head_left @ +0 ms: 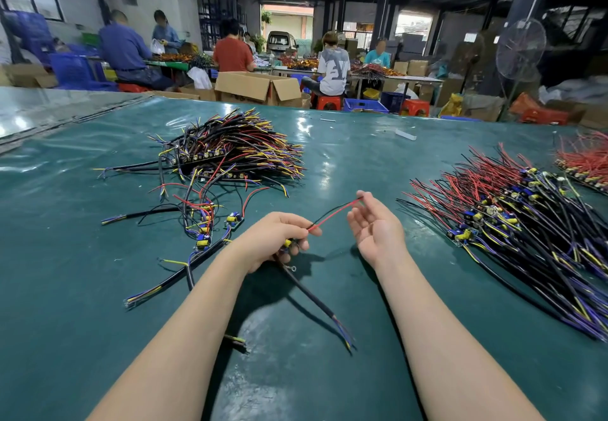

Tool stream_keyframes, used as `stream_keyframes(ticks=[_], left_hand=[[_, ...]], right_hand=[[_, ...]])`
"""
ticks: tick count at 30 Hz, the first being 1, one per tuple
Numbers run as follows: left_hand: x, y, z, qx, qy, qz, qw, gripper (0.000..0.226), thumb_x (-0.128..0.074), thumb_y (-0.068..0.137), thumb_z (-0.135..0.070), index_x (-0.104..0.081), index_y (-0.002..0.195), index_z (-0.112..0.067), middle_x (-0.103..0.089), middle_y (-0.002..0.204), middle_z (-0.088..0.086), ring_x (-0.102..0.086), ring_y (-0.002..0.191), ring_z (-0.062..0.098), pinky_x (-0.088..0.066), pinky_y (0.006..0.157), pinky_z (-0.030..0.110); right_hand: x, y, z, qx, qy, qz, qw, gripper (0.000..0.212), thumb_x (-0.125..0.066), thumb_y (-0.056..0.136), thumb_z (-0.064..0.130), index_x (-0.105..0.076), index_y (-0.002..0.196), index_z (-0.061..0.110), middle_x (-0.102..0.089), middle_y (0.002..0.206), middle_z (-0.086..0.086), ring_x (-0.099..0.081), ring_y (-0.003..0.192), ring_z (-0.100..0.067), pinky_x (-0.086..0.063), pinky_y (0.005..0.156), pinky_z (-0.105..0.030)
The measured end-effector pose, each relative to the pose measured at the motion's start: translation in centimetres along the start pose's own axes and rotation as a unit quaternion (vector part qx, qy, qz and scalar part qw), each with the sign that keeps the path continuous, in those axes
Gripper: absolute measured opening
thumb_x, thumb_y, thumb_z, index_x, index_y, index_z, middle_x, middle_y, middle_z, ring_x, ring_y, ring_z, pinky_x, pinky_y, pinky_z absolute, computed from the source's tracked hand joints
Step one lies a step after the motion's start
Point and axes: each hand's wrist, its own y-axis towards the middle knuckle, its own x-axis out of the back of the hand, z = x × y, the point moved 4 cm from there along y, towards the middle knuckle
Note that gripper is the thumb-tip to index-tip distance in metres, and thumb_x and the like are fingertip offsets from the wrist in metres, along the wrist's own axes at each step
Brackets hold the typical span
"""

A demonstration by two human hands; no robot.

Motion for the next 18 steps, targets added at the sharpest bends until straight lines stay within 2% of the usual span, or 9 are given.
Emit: stream_keyframes(ticks=[2,5,9,13,15,18], left_hand=[[0.3,0.2,-0.1,-0.013,-0.004,-0.036,0.999,0.032,-0.043,0.089,0.001,-0.067,0.077,-0.015,-0.051,0.046,-0.006,-0.036,0.037,0.003,-0.025,0.036,0.012],[0.4,0.4,-0.1,-0.009,-0.01,-0.071,0.997,0.03,-0.044,0.087,0.003,-0.064,0.072,-0.014,-0.049,0.041,-0.008,-0.032,0.033,0.003,-0.022,0.033,0.012],[0.6,0.4,0.2,-0.004,-0.028,-0.092,0.995,0.028,-0.044,0.085,0.004,-0.061,0.071,-0.012,-0.049,0.041,-0.007,-0.032,0.032,0.004,-0.021,0.033,0.01],[0.3,0.5,0.1,-0.009,-0.013,-0.076,0.997,0.023,-0.043,0.087,0.001,-0.056,0.074,-0.013,-0.051,0.042,-0.008,-0.034,0.033,0.003,-0.023,0.033,0.011],[0.1,0.5,0.1,0.001,-0.005,-0.077,0.997,0.018,-0.045,0.087,0.0,-0.052,0.077,-0.013,-0.057,0.047,-0.006,-0.041,0.036,0.003,-0.029,0.034,0.013],[0.3,0.6,0.3,0.014,-0.087,-0.079,0.993,0.018,-0.045,0.087,0.005,-0.053,0.076,-0.007,-0.063,0.063,0.011,-0.055,0.044,0.009,-0.041,0.039,0.016]], right_hand=[[-0.8,-0.5,-0.8,-0.006,-0.1,0.045,0.994,0.017,-0.054,0.088,0.001,-0.059,0.073,0.006,-0.059,0.043,0.002,-0.052,0.036,-0.003,-0.048,0.043,-0.014],[-2.3,-1.5,-2.4,-0.015,-0.241,0.149,0.959,0.019,-0.051,0.086,-0.007,-0.059,0.074,0.004,-0.06,0.045,0.001,-0.052,0.037,-0.002,-0.046,0.042,-0.014],[-2.8,-1.8,-2.9,-0.011,-0.289,0.21,0.934,0.023,-0.05,0.084,-0.01,-0.064,0.074,0.006,-0.064,0.051,0.001,-0.055,0.044,-0.002,-0.047,0.046,-0.014],[-2.6,-1.8,-2.7,0.019,-0.32,0.218,0.922,0.022,-0.054,0.084,-0.007,-0.064,0.073,0.009,-0.063,0.053,0.004,-0.053,0.046,-0.001,-0.047,0.051,-0.014],[-2.6,-1.7,-2.6,0.05,-0.34,0.197,0.918,0.023,-0.055,0.085,-0.006,-0.064,0.07,0.009,-0.055,0.05,0.002,-0.048,0.044,-0.002,-0.045,0.049,-0.014],[-2.3,-1.5,-2.4,0.058,-0.327,0.155,0.93,0.022,-0.056,0.086,-0.004,-0.062,0.069,0.008,-0.051,0.046,0.003,-0.047,0.04,-0.003,-0.045,0.045,-0.014]])
